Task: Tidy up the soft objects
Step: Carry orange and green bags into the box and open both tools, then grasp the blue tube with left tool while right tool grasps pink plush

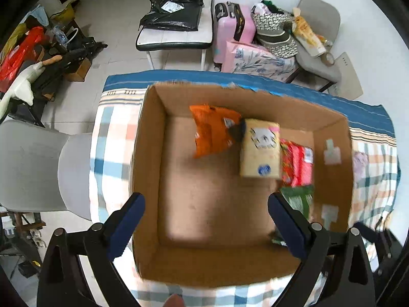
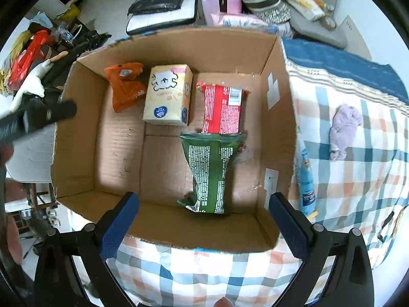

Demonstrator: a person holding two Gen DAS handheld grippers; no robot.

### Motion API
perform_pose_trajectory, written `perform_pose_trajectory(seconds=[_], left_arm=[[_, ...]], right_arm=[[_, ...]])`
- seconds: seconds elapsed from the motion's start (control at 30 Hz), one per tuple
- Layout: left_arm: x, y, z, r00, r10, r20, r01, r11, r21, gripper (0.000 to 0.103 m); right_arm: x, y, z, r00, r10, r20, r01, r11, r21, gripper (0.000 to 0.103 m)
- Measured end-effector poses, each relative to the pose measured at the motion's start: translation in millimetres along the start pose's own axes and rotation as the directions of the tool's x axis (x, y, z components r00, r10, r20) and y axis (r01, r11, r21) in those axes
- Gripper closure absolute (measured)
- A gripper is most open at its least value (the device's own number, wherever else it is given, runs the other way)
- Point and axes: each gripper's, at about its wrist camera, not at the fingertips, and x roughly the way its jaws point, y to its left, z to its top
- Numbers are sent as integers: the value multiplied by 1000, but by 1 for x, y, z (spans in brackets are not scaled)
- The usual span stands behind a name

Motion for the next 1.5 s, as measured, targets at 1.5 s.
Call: perform_pose_trajectory(seconds=[1.5], left_arm=[[84, -322, -81, 975, -144, -167, 139, 989, -46, 7]], right_arm=[[-32, -337, 34, 989, 143, -26, -130, 953, 275, 0]])
